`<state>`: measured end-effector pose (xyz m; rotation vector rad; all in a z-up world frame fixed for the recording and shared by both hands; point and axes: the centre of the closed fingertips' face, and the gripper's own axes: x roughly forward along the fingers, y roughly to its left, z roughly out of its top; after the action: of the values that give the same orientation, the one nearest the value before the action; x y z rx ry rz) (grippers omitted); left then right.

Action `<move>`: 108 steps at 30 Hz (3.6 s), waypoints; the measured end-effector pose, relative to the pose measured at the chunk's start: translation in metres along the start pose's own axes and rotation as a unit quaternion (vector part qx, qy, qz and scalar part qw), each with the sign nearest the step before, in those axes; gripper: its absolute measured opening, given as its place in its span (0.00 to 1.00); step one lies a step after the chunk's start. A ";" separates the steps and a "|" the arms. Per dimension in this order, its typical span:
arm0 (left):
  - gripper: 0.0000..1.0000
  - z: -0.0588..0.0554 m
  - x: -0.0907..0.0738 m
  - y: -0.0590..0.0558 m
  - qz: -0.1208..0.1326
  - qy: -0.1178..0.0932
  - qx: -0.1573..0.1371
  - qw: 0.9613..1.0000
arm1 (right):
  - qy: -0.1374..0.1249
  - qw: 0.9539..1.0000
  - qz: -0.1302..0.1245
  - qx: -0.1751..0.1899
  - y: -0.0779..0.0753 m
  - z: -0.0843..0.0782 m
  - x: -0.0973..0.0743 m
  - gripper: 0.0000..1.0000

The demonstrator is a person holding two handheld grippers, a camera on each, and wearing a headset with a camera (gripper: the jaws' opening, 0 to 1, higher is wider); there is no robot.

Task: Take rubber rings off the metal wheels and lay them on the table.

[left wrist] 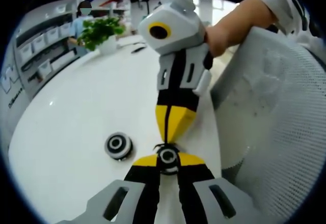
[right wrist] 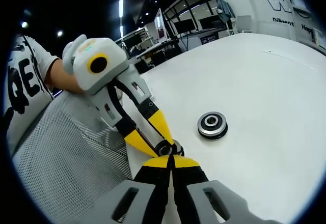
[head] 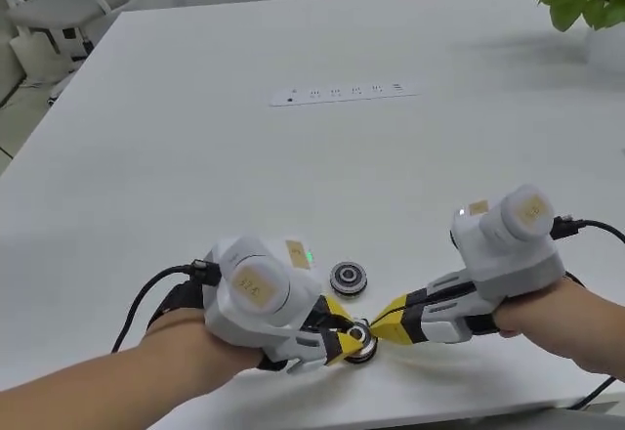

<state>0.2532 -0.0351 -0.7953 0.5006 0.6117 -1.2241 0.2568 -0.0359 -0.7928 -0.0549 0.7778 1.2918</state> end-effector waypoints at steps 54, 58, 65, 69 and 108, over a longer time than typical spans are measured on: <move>0.28 0.003 -0.023 -0.008 -0.023 -0.005 0.037 0.999 | -0.016 1.000 0.017 0.002 0.007 0.006 -0.001 0.00; 0.31 0.006 -0.033 -0.012 -0.028 -0.012 0.037 0.999 | -0.015 1.000 0.020 0.000 0.008 0.006 0.001 0.00; 0.36 0.012 -0.050 -0.012 -0.019 -0.030 0.032 0.999 | -0.012 1.000 0.024 -0.001 0.010 0.007 0.001 0.00; 0.39 0.014 -0.059 -0.009 -0.008 -0.040 0.025 0.999 | -0.009 1.000 0.027 -0.003 0.012 0.007 0.001 0.00; 0.58 -0.016 -0.117 0.004 0.060 -0.055 -0.022 0.996 | -0.033 0.999 0.039 -0.014 0.033 0.043 0.004 0.00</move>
<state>0.2291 0.0590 -0.7286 0.4247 0.5071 -1.1142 0.2492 -0.0031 -0.7505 -0.0031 0.7115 1.3724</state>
